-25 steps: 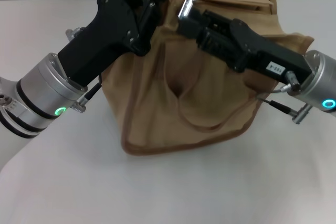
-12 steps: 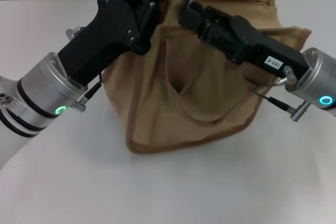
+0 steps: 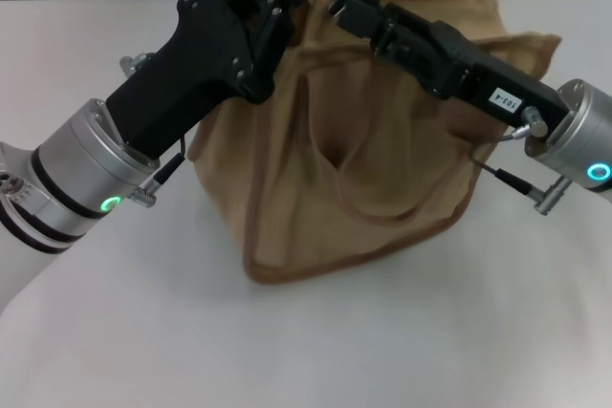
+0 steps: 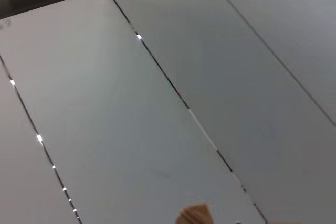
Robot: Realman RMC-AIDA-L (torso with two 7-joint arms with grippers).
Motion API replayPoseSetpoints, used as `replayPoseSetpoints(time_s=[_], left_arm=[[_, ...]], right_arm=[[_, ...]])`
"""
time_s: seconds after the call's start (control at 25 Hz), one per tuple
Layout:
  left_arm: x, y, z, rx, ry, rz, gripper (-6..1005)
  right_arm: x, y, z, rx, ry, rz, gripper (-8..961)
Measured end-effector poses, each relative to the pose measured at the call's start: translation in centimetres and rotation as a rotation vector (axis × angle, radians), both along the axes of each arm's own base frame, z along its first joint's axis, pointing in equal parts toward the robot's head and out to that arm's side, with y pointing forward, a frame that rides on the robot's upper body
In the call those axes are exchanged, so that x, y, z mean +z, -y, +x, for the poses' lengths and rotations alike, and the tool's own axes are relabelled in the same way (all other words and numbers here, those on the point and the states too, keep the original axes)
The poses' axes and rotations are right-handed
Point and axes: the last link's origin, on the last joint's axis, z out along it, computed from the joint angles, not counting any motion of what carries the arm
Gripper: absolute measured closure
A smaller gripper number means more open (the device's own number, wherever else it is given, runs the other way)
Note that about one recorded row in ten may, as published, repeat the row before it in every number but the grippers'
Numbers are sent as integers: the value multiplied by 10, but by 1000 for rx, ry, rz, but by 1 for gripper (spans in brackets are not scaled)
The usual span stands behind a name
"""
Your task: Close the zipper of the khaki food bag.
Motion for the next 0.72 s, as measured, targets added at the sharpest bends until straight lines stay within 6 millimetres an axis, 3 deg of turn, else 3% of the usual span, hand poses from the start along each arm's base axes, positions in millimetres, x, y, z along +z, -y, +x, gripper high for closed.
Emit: replayPoseSetpoints(time_s=[0.56, 0.72], left_arm=[[0, 1, 2, -13, 5, -4, 922], [0, 2, 1, -10, 7, -2, 920]], right_arm=[[2, 9, -9, 84, -31, -36, 505], [0, 8, 0, 31, -13, -41, 505]])
